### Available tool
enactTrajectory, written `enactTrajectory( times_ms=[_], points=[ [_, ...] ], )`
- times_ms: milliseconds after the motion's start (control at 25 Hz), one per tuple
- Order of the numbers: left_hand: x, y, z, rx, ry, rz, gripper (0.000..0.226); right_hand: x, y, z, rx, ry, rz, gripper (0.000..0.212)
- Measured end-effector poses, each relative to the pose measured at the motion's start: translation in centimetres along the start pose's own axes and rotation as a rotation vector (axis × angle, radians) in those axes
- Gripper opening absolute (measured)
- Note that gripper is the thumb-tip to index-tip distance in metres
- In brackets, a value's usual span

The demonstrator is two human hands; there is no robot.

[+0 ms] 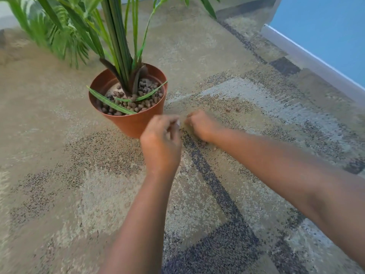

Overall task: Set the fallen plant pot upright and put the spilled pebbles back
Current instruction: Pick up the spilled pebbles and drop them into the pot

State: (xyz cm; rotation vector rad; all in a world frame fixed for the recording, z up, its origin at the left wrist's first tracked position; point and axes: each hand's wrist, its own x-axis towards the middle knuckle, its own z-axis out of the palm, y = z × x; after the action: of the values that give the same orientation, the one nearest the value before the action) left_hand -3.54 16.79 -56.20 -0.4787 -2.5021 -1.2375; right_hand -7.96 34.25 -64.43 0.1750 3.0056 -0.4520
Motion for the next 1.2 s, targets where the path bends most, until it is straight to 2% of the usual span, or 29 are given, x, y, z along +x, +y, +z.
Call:
enactTrajectory(
  times_ms=[80,160,280,360,440,480,600,640,720,800,960,1040,1120,1200],
  points=[
    [-2.9,-0.7,1.7,0.107,-0.257,-0.080,0.024,-0.2,0.6,-0.4,0.110,0.047,0.033,0.016],
    [-4.8,-1.8,2.8,0.187,-0.456,-0.205,0.028,-0.4,2.1,-2.1,0.293,0.149,0.147,0.022],
    [-5.8,-2.4,3.3,0.185,-0.595,-0.267,0.034,-0.7,7.2,-4.5,0.288,0.372,0.398,0.036],
    [-5.9,-2.7,3.6,0.147,-0.583,-0.300,0.043,-1.4,10.5,-4.7,0.207,0.341,0.464,0.037],
    [-5.9,-3.0,4.0,0.125,-0.570,-0.326,0.045,-1.9,12.5,-4.1,-0.004,0.177,0.455,0.031],
    [-6.0,-3.2,4.2,0.114,-0.564,-0.341,0.045,-2.0,12.9,-3.7,-0.061,0.147,0.437,0.029],
    [-5.9,-3.7,4.6,0.058,-0.537,-0.430,0.045,-2.2,11.9,-3.6,-0.036,0.167,0.415,0.021],
    [-5.8,-3.8,4.7,0.050,-0.535,-0.441,0.045,-2.0,11.6,-3.6,0.015,0.187,0.401,0.024],
    [-5.7,-3.9,4.8,0.032,-0.536,-0.460,0.045,-1.8,11.1,-3.5,0.010,0.126,0.294,0.044],
    [-5.7,-3.9,4.7,0.008,-0.527,-0.479,0.044,-1.7,10.5,-3.6,-0.144,0.012,0.140,0.056],
    [-5.9,-3.8,4.5,-0.030,-0.507,-0.498,0.042,-1.5,10.7,-3.5,-0.411,0.018,-0.124,0.035],
    [-5.9,-3.8,4.5,-0.023,-0.505,-0.491,0.042,-1.5,10.7,-3.7,-0.364,0.060,-0.065,0.030],
    [-5.9,-3.9,4.5,-0.005,-0.504,-0.487,0.043,-1.3,9.5,-4.1,-0.182,0.075,0.064,0.023],
    [-5.9,-3.9,4.5,0.006,-0.504,-0.485,0.043,-0.8,6.4,-4.2,-0.004,0.104,0.026,0.018]
  ],
)
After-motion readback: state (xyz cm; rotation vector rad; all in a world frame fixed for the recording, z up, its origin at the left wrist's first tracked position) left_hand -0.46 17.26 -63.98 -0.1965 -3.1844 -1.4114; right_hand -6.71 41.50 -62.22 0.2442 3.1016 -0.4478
